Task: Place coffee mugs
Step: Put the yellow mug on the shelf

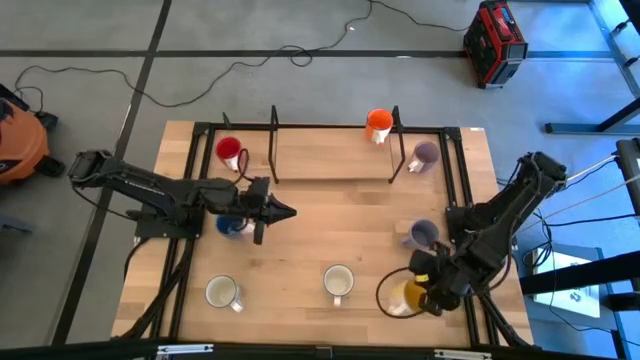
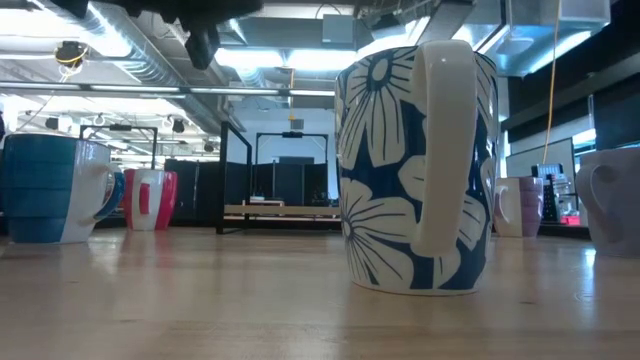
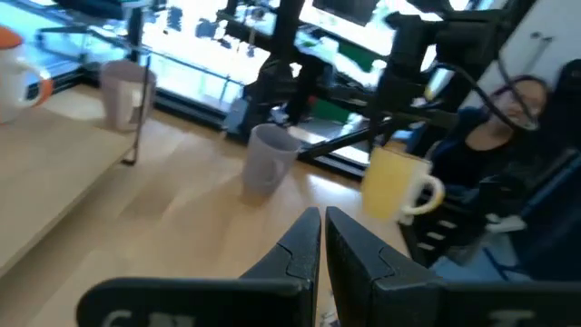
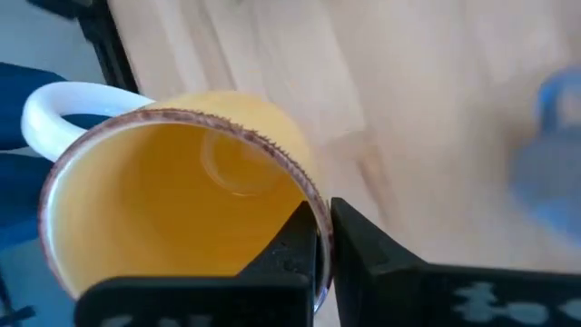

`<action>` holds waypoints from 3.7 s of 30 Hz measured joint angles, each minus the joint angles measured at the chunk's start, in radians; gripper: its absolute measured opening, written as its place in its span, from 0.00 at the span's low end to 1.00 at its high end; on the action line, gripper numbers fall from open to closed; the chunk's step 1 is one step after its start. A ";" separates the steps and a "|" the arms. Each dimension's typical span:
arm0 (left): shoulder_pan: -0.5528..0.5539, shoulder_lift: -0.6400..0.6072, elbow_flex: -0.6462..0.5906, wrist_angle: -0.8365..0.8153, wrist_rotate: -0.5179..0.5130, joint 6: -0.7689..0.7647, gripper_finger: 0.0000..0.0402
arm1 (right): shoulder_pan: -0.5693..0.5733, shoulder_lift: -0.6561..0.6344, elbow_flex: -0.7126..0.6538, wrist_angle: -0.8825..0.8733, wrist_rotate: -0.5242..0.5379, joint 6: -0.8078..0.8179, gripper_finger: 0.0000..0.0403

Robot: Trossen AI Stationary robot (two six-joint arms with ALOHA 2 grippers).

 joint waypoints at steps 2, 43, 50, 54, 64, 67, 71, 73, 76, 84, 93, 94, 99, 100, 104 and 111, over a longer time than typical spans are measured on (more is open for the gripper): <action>0.024 -0.028 0.000 -0.019 0.032 0.000 0.04 | -0.056 0.000 0.030 -0.039 0.007 -0.064 0.01; 0.218 -0.092 0.000 -0.104 0.273 0.028 0.04 | -0.801 0.374 0.273 -0.095 -0.135 -1.141 0.00; 0.218 -0.092 0.000 -0.108 0.273 0.029 0.04 | -0.823 0.399 0.272 -0.068 -0.144 -1.165 0.00; 0.218 -0.092 0.000 -0.116 0.272 0.036 0.04 | -0.838 0.403 0.270 -0.070 -0.153 -1.172 0.00; 0.218 -0.091 0.000 -0.118 0.271 0.077 0.04 | -0.846 0.423 0.268 -0.022 -0.161 -1.218 0.00; 0.218 -0.091 0.000 -0.118 0.270 0.081 0.04 | -0.846 0.444 0.267 -0.021 -0.162 -1.232 0.00; 0.218 -0.091 0.000 -0.116 0.270 0.083 0.04 | -0.846 0.470 0.270 -0.019 -0.163 -1.247 0.00; 0.218 -0.091 0.000 -0.119 0.270 0.091 0.04 | -0.847 0.474 0.270 -0.019 -0.164 -1.238 0.01; 0.218 -0.091 0.000 -0.116 0.269 0.114 0.04 | -0.846 0.480 0.269 0.014 -0.162 -1.193 0.06; 0.218 -0.091 0.000 -0.113 0.269 0.133 0.04 | -0.846 0.483 0.303 0.020 -0.163 -1.189 0.25; 0.219 -0.091 0.000 -0.116 0.270 0.135 0.04 | -0.846 0.483 0.454 -0.066 -0.161 -1.166 0.42; 0.219 -0.091 0.000 -0.116 0.270 0.135 0.04 | -0.846 0.483 0.468 -0.076 -0.161 -1.163 0.43; 0.219 -0.091 0.000 -0.117 0.270 0.135 0.04 | -0.845 0.481 0.524 -0.167 -0.161 -1.126 0.42; 0.219 -0.091 0.000 -0.118 0.270 0.135 0.04 | -0.844 0.481 0.531 -0.186 -0.161 -1.104 0.42; 0.219 -0.091 0.000 -0.132 0.274 0.134 0.04 | -0.817 0.451 0.536 -0.234 -0.156 -0.995 0.42; 0.218 -0.099 0.000 -0.191 0.283 0.132 0.04 | -0.757 0.392 0.426 -0.244 -0.109 -0.718 0.42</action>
